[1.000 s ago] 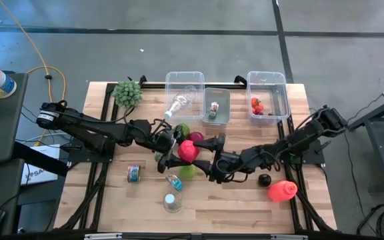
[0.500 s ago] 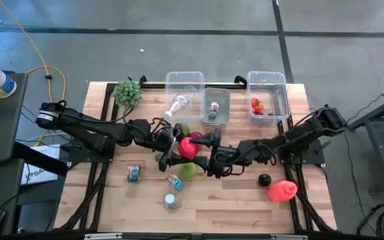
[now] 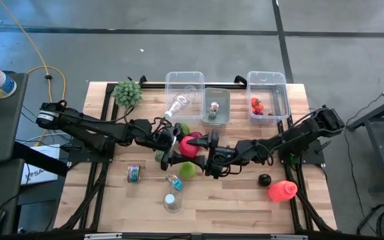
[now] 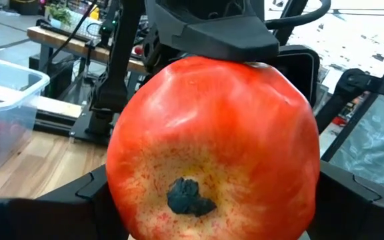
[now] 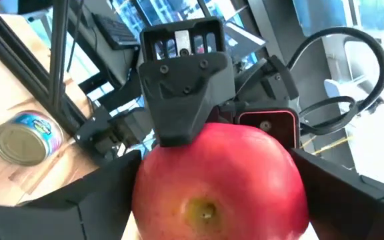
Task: Pick & Place Food Item
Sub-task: Put the red apple into the right transparent bin
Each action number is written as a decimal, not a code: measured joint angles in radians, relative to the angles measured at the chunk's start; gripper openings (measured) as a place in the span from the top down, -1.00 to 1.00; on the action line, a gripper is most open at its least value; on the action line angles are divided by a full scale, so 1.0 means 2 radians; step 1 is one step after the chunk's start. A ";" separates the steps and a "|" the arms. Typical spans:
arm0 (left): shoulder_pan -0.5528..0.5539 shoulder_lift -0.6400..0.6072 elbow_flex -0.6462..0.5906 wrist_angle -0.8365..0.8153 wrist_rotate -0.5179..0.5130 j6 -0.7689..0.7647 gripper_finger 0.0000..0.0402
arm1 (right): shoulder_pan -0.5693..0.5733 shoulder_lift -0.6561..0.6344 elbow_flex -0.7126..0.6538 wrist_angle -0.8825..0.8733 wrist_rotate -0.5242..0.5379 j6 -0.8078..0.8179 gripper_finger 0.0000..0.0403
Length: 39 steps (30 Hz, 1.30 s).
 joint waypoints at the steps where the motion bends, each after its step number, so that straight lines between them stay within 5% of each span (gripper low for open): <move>1: 0.002 0.000 0.000 -0.001 0.002 0.000 -0.58 | 0.000 0.005 0.001 0.002 0.003 -0.001 -0.67; 5: 0.002 0.000 -0.001 -0.004 0.006 0.000 -0.58 | 0.001 0.018 0.001 0.005 0.008 -0.004 -0.54; 26: 0.003 0.002 -0.001 -0.019 0.006 0.036 -0.58 | 0.020 0.022 0.001 -0.005 0.094 -0.015 -0.54; 39: 0.000 0.000 0.002 -0.018 0.014 0.093 -0.97 | 0.020 0.024 -0.001 -0.027 0.099 0.023 -0.53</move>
